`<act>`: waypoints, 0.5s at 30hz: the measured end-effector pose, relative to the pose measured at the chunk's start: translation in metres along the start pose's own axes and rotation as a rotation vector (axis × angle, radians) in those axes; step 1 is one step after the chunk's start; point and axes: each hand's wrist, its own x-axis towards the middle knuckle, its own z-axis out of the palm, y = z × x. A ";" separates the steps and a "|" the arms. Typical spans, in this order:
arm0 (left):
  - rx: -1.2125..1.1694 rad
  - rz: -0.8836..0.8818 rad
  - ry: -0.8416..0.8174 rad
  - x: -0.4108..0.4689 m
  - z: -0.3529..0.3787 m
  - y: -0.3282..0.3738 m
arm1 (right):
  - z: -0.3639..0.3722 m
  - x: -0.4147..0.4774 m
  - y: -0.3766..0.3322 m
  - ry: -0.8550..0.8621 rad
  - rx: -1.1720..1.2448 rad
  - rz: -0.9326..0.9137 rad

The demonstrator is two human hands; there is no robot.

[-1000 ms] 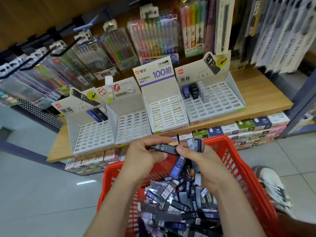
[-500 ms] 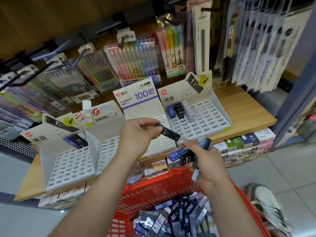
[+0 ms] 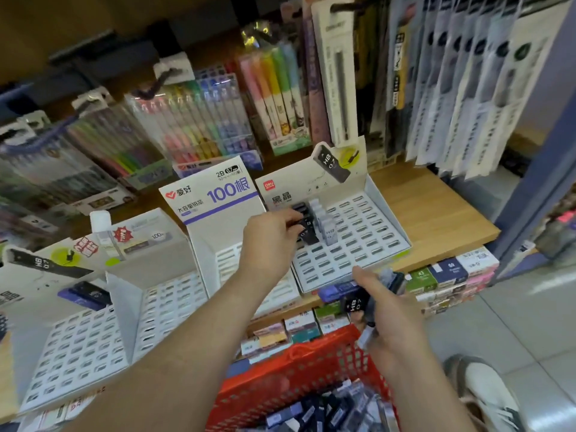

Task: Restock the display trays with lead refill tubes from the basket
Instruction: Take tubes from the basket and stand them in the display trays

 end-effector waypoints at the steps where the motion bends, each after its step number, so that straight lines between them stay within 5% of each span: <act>1: 0.013 0.020 -0.013 0.001 0.001 0.000 | 0.000 0.001 0.002 0.004 0.018 0.015; 7: 0.086 0.169 -0.067 0.009 0.015 -0.004 | 0.003 0.002 0.006 -0.002 0.107 0.067; 15: -0.104 -0.090 0.042 -0.016 -0.002 0.015 | 0.009 -0.001 0.001 0.077 0.223 0.006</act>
